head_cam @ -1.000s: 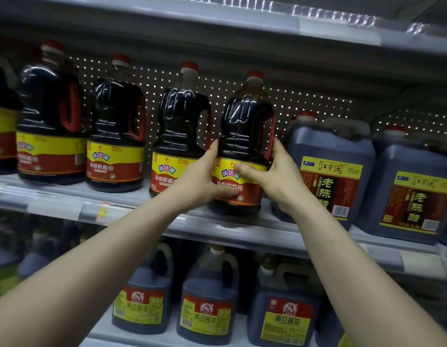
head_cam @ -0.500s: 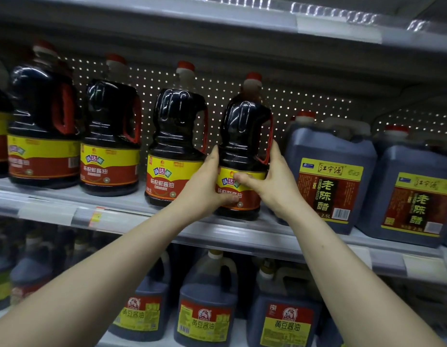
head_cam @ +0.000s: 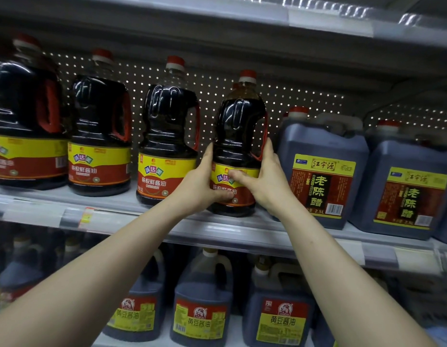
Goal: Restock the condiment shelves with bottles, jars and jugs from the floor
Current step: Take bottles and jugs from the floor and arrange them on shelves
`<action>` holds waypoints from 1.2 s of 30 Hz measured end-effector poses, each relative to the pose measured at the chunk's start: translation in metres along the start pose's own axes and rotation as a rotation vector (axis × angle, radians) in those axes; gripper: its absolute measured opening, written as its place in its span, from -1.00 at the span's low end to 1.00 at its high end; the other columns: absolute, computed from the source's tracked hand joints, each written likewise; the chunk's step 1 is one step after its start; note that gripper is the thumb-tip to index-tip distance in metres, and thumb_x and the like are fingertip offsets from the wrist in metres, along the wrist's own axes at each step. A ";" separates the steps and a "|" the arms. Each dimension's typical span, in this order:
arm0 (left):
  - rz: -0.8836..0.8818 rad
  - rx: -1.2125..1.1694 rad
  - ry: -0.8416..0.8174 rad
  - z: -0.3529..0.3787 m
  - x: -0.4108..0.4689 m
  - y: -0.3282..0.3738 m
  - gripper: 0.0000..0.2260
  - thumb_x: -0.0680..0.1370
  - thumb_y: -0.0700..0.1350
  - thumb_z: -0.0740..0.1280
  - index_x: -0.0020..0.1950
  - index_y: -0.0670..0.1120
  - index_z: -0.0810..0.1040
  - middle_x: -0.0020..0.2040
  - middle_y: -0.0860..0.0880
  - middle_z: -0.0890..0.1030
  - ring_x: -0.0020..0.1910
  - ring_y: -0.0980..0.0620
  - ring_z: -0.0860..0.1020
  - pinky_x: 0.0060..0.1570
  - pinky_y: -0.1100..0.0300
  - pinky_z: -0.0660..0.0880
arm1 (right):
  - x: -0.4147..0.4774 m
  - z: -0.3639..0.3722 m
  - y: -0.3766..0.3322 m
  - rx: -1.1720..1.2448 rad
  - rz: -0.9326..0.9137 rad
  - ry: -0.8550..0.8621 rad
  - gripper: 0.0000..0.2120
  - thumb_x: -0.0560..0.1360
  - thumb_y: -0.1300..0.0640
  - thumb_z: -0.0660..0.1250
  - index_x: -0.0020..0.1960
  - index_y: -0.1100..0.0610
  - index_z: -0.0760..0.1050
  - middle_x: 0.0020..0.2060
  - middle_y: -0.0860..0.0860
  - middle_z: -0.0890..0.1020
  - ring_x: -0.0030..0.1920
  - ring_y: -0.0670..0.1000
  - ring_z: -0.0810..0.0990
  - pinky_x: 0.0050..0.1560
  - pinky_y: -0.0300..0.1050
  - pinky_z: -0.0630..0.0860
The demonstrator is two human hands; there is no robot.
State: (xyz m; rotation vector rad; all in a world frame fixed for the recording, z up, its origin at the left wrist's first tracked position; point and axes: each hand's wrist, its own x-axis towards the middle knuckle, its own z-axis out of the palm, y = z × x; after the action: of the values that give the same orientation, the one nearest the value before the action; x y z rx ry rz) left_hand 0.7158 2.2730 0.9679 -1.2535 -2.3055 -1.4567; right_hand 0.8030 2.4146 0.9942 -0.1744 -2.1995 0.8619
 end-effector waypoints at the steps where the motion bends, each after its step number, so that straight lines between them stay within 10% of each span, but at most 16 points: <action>1: 0.003 -0.003 0.004 0.000 -0.001 0.000 0.06 0.44 -0.14 0.53 0.61 0.11 -0.23 0.44 0.00 0.43 0.14 0.17 0.49 0.10 0.30 0.42 | -0.001 0.000 0.000 0.004 0.004 -0.002 0.04 0.42 -0.01 0.55 0.64 0.01 -0.09 0.55 0.05 0.21 0.53 0.07 0.25 0.47 0.17 0.34; 18: -0.029 0.056 0.097 0.003 -0.012 0.011 0.00 0.43 -0.12 0.55 0.62 0.01 -0.11 0.38 -0.11 0.49 0.23 -0.06 0.55 0.25 -0.01 0.50 | -0.005 0.008 -0.005 0.150 0.124 -0.076 0.07 0.51 0.06 0.47 0.61 -0.08 -0.34 0.60 0.01 0.17 0.55 0.08 0.25 0.49 0.18 0.31; 36: -0.100 0.030 0.249 0.027 -0.152 0.035 -0.43 0.52 -0.11 0.45 0.50 -0.07 0.36 0.33 -0.04 0.55 0.29 0.08 0.51 0.27 0.22 0.44 | -0.133 0.004 -0.004 0.217 -0.012 -0.130 -0.22 0.53 0.16 0.46 0.61 0.01 0.12 0.54 -0.02 0.31 0.51 0.03 0.33 0.48 0.07 0.35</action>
State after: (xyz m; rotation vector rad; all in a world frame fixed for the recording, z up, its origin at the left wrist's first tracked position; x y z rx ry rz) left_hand 0.8462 2.2141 0.9001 -0.9021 -2.2413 -1.5063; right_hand 0.8948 2.3603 0.9142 0.0000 -2.2036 1.1256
